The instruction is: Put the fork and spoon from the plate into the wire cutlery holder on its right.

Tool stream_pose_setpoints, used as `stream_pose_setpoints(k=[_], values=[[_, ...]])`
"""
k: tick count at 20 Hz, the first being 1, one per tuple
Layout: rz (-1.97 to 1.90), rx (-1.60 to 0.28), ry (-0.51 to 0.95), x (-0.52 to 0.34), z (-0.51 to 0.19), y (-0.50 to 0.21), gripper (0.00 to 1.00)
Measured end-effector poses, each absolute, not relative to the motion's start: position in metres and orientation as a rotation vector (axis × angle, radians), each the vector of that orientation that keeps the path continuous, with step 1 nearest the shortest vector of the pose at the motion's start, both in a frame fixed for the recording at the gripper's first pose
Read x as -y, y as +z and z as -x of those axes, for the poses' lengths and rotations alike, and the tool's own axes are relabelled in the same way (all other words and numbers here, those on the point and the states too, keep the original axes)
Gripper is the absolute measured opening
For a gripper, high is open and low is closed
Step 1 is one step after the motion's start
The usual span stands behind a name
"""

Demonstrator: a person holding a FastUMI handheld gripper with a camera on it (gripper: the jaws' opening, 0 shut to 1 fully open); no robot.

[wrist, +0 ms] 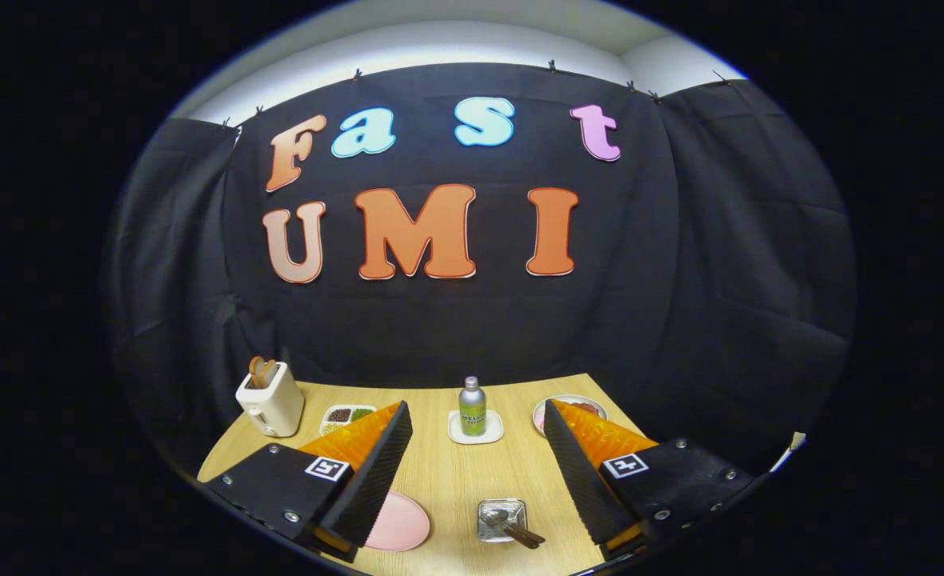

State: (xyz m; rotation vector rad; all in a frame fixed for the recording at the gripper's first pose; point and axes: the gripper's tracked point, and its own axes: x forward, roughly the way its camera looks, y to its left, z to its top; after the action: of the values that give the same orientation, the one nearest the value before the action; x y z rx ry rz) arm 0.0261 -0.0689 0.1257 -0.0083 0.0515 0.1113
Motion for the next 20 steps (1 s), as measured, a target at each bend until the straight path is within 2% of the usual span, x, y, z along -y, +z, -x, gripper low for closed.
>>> stream_pose_setpoints(k=[6,11,20], values=[[0.028,-0.078,0.111,0.063,-0.030,0.123,0.99],[0.027,-0.075,0.169,0.037,-0.025,0.113,0.99],[0.001,-0.057,0.161,0.045,-0.025,0.110,0.99]])
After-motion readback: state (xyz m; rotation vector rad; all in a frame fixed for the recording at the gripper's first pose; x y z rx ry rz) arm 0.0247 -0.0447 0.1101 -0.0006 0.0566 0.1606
